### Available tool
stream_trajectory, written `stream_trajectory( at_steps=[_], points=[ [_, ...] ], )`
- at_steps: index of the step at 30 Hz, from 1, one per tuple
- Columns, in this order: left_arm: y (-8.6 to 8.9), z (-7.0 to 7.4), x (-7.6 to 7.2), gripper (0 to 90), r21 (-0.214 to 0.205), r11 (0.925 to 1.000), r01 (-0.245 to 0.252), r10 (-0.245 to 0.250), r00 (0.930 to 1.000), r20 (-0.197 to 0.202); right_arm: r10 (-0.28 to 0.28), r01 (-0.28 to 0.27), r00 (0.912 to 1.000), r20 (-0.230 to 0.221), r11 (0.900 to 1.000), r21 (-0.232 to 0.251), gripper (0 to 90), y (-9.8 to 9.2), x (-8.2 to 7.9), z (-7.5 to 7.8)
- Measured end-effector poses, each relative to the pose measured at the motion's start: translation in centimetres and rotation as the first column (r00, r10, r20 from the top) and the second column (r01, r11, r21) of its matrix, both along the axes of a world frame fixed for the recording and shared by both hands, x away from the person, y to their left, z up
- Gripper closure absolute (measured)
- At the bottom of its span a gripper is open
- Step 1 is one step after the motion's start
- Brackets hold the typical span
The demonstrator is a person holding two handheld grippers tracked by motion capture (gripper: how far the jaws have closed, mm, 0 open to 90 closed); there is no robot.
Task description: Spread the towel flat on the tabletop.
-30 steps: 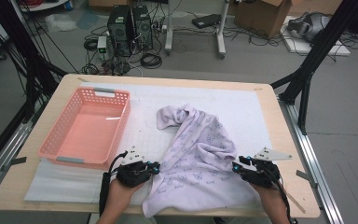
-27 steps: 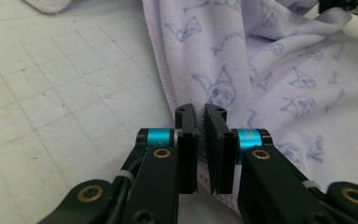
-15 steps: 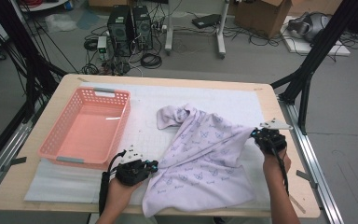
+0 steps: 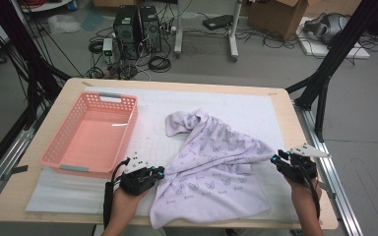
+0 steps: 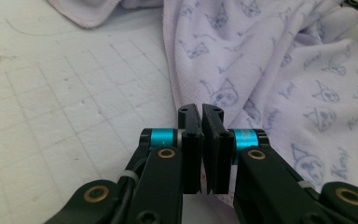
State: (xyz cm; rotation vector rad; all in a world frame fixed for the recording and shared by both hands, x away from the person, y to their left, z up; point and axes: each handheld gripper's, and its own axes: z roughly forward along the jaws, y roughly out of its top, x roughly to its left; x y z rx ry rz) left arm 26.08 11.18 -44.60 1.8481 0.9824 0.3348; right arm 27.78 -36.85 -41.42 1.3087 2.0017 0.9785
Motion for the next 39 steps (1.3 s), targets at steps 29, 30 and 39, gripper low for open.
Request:
stream_trajectory(
  at_steps=[29,30,39],
  points=[
    [-5.9,1.0,10.0,43.9,0.011,0.9998,0.018,-0.017,0.9952,-0.096,0.263,-0.250,0.9503,-0.166,0.9633,0.098,49.5,4.7,8.9,-0.3],
    [-6.2,0.6,10.3,43.9,0.025,0.9995,0.019,-0.016,0.9934,-0.113,0.295,-0.279,0.9359,-0.193,0.9544,0.107,56.6,5.2,9.0,-0.7],
    [-7.3,0.0,9.2,81.6,0.145,0.9861,0.081,-0.066,0.9921,-0.107,0.543,-0.540,0.8152,-0.202,0.8383,0.073,81.1,8.1,5.4,-0.4]
  ],
)
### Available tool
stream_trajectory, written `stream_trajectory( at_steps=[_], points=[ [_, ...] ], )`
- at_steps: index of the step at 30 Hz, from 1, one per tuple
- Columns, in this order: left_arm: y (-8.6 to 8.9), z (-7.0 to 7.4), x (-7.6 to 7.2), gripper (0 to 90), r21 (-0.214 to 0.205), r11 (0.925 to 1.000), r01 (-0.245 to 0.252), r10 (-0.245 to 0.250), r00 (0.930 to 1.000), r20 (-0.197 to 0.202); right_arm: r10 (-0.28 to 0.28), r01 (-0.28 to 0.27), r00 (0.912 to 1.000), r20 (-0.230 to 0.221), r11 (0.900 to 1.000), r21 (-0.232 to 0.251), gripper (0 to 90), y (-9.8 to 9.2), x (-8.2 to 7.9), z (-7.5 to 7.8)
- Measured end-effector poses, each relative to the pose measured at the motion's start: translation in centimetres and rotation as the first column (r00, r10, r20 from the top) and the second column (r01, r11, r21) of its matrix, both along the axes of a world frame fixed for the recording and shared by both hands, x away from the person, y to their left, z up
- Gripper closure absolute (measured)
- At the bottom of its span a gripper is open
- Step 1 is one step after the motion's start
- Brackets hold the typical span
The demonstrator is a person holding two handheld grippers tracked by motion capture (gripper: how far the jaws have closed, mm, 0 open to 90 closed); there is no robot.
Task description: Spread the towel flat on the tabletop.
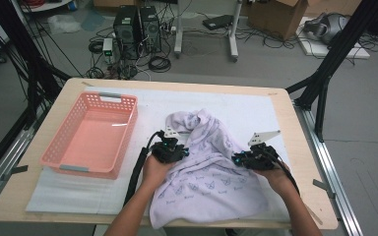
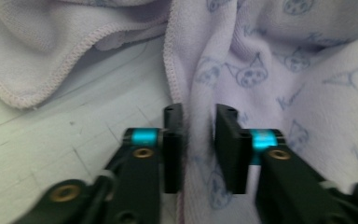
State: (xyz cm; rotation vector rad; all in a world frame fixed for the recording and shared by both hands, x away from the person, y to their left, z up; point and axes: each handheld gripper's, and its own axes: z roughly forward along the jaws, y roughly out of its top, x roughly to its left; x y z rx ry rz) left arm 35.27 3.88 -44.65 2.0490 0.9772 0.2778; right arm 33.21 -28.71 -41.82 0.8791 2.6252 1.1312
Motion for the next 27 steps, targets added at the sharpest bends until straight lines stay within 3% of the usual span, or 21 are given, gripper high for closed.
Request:
stream_trajectory(
  at_steps=[2,4,5,8,10,12,14,16,17,19,21,23,25,27],
  points=[
    [0.3,0.3,-0.7,82.7,0.018,0.9995,0.025,-0.025,0.9995,-0.017,0.033,-0.033,0.9994,-0.003,0.9994,0.000,81.1,0.2,-1.0,0.0],
    [0.7,0.6,-2.0,83.4,0.012,0.9992,0.037,-0.037,0.9992,0.013,0.064,-0.064,0.9979,-0.011,0.9979,0.008,80.9,0.3,-2.0,-0.1],
    [1.0,0.7,-2.6,83.6,0.017,0.9986,0.051,-0.051,0.9987,0.006,0.074,-0.074,0.9971,-0.016,0.9971,0.014,80.9,0.3,-2.4,-0.1],
    [2.0,0.6,-4.3,83.6,-0.015,0.9980,0.061,-0.061,0.9981,-0.003,0.101,-0.100,0.9944,-0.032,0.9944,0.033,78.5,0.3,-3.4,0.1],
    [2.8,0.3,-5.3,83.7,-0.030,0.9970,0.071,-0.072,0.9973,-0.012,0.122,-0.118,0.9907,-0.062,0.9916,0.053,74.2,0.3,-3.7,0.2],
    [3.4,0.4,-6.1,83.7,-0.045,0.9959,0.078,-0.079,0.9968,-0.015,0.132,-0.127,0.9897,-0.057,0.9892,0.072,66.6,0.1,-4.0,0.6],
    [3.9,0.7,-6.7,83.4,-0.045,0.9947,0.093,-0.093,0.9955,-0.013,0.111,-0.105,0.9928,-0.046,0.9869,0.123,62.0,-0.3,-4.0,1.2],
    [4.3,0.9,-7.0,81.6,-0.059,0.9943,0.089,-0.090,0.9959,-0.008,0.061,-0.060,0.9982,-0.002,0.9846,0.164,59.8,-1.0,-3.6,1.9],
    [4.4,1.0,-7.0,79.1,-0.069,0.9941,0.084,-0.084,0.9964,-0.004,0.009,-0.012,0.9999,0.014,0.9803,0.197,59.6,-1.5,-3.1,2.3],
    [4.6,1.3,-6.5,63.9,-0.098,0.9940,0.048,-0.048,0.9988,-0.003,-0.085,0.075,0.9957,0.038,0.9751,0.209,60.3,-2.1,-2.1,2.6],
    [4.6,1.7,-5.7,53.5,-0.134,0.9908,0.019,-0.018,0.9998,0.002,-0.187,0.178,0.9813,0.043,0.9689,0.173,60.3,-2.2,-0.7,2.4],
    [4.4,2.0,-4.7,48.7,-0.156,0.9877,0.000,0.003,0.9999,0.017,-0.235,0.227,0.9704,0.054,0.9662,0.122,60.2,-1.7,0.7,1.7],
    [3.9,2.3,-3.8,46.0,-0.165,0.9862,-0.006,0.010,0.9997,0.022,-0.251,0.247,0.9667,0.051,0.9662,0.075,58.6,-0.6,2.0,0.8],
    [3.2,2.5,-3.0,45.9,-0.168,0.9858,-0.008,0.014,0.9992,0.037,-0.249,0.247,0.9681,0.026,0.9670,0.061,58.0,0.5,3.3,-0.2]
  ],
)
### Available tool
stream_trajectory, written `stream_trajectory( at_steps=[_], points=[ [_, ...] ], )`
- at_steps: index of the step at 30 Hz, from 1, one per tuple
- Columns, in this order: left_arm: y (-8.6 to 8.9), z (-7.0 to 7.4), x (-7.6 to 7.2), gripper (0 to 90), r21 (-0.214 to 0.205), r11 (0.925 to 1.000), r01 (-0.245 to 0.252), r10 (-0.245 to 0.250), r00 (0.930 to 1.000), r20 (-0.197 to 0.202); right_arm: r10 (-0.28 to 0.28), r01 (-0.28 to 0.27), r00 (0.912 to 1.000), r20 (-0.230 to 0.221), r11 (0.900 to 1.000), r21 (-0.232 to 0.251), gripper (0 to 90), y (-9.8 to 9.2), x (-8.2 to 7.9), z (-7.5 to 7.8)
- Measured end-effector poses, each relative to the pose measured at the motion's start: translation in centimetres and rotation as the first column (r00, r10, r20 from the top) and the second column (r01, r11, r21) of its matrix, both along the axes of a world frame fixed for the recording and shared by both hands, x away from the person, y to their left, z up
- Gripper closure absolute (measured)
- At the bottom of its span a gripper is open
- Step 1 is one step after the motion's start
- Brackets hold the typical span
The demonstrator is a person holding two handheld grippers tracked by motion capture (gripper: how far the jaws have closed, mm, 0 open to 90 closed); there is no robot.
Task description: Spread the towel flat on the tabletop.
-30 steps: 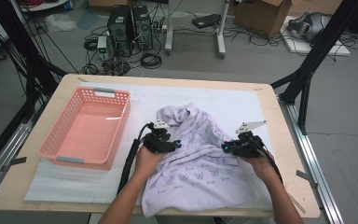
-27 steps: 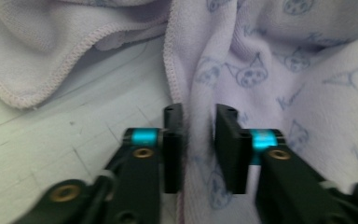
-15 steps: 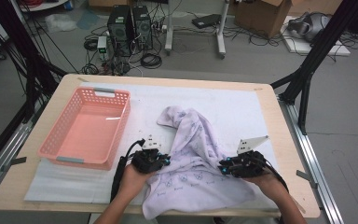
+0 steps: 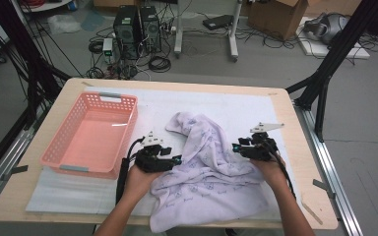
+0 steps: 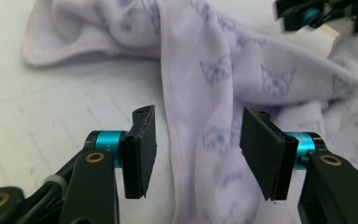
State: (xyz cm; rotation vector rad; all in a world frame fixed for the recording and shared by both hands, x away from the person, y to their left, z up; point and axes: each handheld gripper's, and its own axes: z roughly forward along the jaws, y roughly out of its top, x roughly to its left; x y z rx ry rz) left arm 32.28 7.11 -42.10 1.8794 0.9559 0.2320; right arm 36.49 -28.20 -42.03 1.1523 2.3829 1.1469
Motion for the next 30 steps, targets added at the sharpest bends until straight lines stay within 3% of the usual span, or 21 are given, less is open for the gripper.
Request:
stream_trajectory(
  at_steps=[2,4,6,8,11,13,16,19,22,25,30],
  points=[
    [-0.5,0.2,0.8,45.8,0.009,1.0000,0.000,0.000,1.0000,0.002,0.015,-0.015,0.9995,-0.029,0.9999,0.000,57.1,1.3,1.0,-1.0],
    [-0.9,0.3,1.4,45.8,0.007,0.9999,-0.012,0.012,0.9999,0.003,0.033,-0.036,0.9985,-0.043,0.9972,-0.066,59.4,2.9,1.6,-1.9],
    [-1.2,0.3,1.9,45.7,-0.003,0.9998,-0.022,0.022,0.9998,0.001,0.068,-0.069,0.9974,-0.022,0.9948,-0.075,80.7,3.7,1.4,-2.0],
    [-1.4,0.3,2.3,45.7,0.000,0.9997,-0.025,0.025,0.9997,-0.004,0.077,-0.075,0.9970,0.004,0.9888,-0.129,85.3,4.0,0.9,-1.8],
    [-1.7,0.2,2.7,45.8,0.011,0.9996,-0.026,0.026,0.9996,-0.005,0.032,-0.028,0.9993,0.020,0.9831,-0.181,86.4,2.9,0.2,-1.2],
    [-1.9,0.2,2.9,45.8,0.009,0.9996,-0.028,0.028,0.9996,-0.004,-0.019,0.028,0.9989,0.043,0.9765,-0.214,86.4,1.0,-0.6,-0.9],
    [-2.4,0.0,3.1,45.8,0.007,0.9997,-0.023,0.023,0.9997,-0.006,-0.095,0.099,0.9949,0.033,0.9768,-0.190,86.4,-2.6,-2.0,-0.8],
    [-3.2,-0.5,3.2,45.5,0.010,0.9999,-0.013,0.013,0.9998,-0.017,-0.161,0.163,0.9866,0.028,0.9781,-0.129,86.4,-5.8,-4.0,-0.7],
    [-4.6,-0.9,3.3,45.0,0.008,0.9998,0.017,-0.017,0.9996,-0.022,-0.164,0.165,0.9863,0.012,0.9805,-0.107,86.3,-7.6,-6.2,-0.8],
    [-6.1,-1.1,3.5,44.8,0.005,0.9996,0.029,-0.029,0.9995,-0.012,-0.114,0.113,0.9935,-0.002,0.9887,-0.098,85.6,-8.0,-7.4,-0.9],
    [-8.0,-1.5,4.6,44.3,0.087,0.9958,0.029,-0.028,0.9996,-0.006,-0.109,0.111,0.9935,0.034,0.9907,-0.078,85.6,-7.6,-7.7,0.1]
  ],
)
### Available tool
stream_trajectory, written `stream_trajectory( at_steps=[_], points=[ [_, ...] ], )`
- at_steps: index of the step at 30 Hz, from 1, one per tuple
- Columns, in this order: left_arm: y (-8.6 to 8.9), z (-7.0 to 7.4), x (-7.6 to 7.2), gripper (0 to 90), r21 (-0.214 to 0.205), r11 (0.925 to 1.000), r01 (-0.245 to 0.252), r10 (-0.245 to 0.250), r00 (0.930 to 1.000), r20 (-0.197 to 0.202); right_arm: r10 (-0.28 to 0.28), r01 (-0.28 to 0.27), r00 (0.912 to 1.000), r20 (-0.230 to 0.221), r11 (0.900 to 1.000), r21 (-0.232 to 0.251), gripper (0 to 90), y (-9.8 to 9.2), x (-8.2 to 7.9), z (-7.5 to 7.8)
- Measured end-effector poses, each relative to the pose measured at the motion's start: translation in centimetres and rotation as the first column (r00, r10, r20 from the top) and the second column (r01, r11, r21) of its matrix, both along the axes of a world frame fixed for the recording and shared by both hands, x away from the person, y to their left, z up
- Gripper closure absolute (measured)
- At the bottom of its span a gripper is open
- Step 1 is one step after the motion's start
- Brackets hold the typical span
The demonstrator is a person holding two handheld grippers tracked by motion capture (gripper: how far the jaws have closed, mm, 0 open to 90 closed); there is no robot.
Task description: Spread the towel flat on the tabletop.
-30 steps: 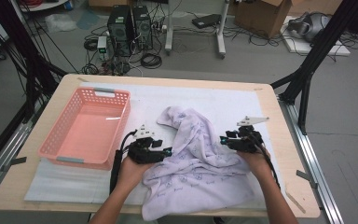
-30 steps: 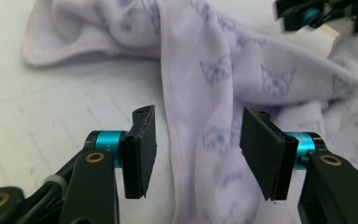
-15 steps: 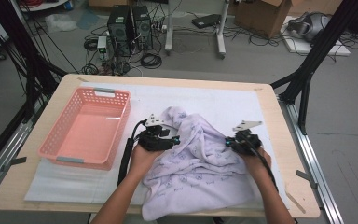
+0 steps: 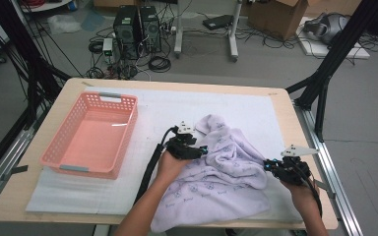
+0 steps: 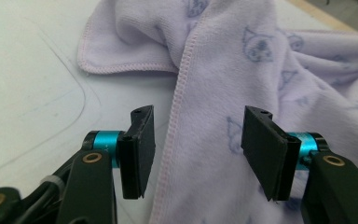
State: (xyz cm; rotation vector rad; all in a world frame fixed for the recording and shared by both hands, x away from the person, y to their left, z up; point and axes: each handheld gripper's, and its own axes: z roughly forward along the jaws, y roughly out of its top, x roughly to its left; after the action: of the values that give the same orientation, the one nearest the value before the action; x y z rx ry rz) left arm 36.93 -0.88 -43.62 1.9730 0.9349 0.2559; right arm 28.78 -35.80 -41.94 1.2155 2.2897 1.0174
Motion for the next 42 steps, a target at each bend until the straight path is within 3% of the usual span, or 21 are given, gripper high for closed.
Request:
stream_trajectory(
  at_steps=[2,5,6,10,13,16,19,22,23,25,28,31,35,38,39,42],
  points=[
    [-0.2,-0.4,0.3,48.6,0.033,0.9994,0.004,-0.003,0.9999,-0.013,-0.005,0.005,1.0000,0.002,1.0000,-0.003,85.6,0.2,0.2,-0.2],
    [-0.3,-0.8,0.0,80.7,0.111,0.9926,0.048,-0.046,0.9987,-0.024,-0.013,0.013,0.9999,-0.001,0.9999,-0.002,85.4,0.2,0.4,-0.6],
    [-0.1,-0.6,-0.2,83.2,0.113,0.9925,0.045,-0.043,0.9989,-0.021,-0.019,0.019,0.9998,-0.003,0.9998,0.003,85.4,0.1,0.5,-0.7],
    [2.6,0.4,-1.2,84.9,0.117,0.9930,0.008,-0.009,0.9999,0.006,-0.052,0.052,0.9986,-0.008,0.9986,0.009,85.2,-0.5,0.5,-0.8],
    [5.5,0.8,-2.7,84.9,0.151,0.9883,-0.023,0.020,0.9995,0.024,-0.068,0.069,0.9975,-0.017,0.9976,0.010,85.2,-0.7,0.5,-0.9],
    [8.3,0.9,-4.4,85.0,0.135,0.9894,-0.053,0.048,0.9980,0.041,-0.095,0.094,0.9946,-0.043,0.9955,-0.006,85.3,-0.9,0.6,-1.1],
    [10.8,0.7,-5.7,85.0,0.105,0.9901,-0.093,0.091,0.9956,0.025,-0.148,0.147,0.9861,-0.076,0.9890,-0.018,85.3,-1.6,0.7,-1.3],
    [11.8,0.5,-6.4,84.1,0.064,0.9957,-0.067,0.069,0.9973,-0.024,-0.181,0.180,0.9787,-0.097,0.9835,-0.020,84.1,-2.2,0.7,-1.2],
    [11.8,0.6,-6.4,82.0,0.058,0.9972,-0.047,0.049,0.9981,-0.038,-0.185,0.184,0.9784,-0.093,0.9828,-0.018,81.0,-2.3,0.8,-1.0],
    [11.4,1.1,-6.0,66.1,0.024,0.9996,-0.013,0.014,0.9992,-0.039,-0.190,0.190,0.9804,-0.052,0.9817,-0.008,71.1,-2.1,0.9,-0.5],
    [10.3,2.3,-4.9,51.3,-0.011,0.9997,-0.020,0.020,0.9997,-0.018,-0.182,0.182,0.9832,0.010,0.9820,0.053,66.5,-1.9,1.0,0.4],
    [8.7,3.2,-3.2,50.0,-0.011,0.9999,-0.011,0.011,0.9999,0.008,-0.166,0.162,0.9849,0.051,0.9843,0.070,65.2,-1.3,1.2,0.9],
    [6.5,3.0,-0.4,52.3,-0.006,1.0000,-0.007,0.007,0.9998,0.016,-0.134,0.129,0.9885,0.070,0.9889,0.074,64.2,-0.8,1.2,0.6],
    [5.0,2.5,1.6,61.4,-0.030,0.9991,-0.029,0.029,0.9995,0.008,-0.129,0.124,0.9897,0.063,0.9894,0.076,63.9,-0.7,1.4,0.3],
    [4.5,2.3,2.2,63.3,-0.056,0.9977,-0.038,0.038,0.9993,-0.005,-0.125,0.120,0.9901,0.063,0.9898,0.076,63.9,-0.6,1.4,0.2],
    [2.6,1.8,3.9,65.5,-0.030,0.9987,-0.041,0.040,0.9981,-0.048,-0.113,0.108,0.9917,0.062,0.9916,0.071,63.9,-0.5,1.4,0.1]
  ],
)
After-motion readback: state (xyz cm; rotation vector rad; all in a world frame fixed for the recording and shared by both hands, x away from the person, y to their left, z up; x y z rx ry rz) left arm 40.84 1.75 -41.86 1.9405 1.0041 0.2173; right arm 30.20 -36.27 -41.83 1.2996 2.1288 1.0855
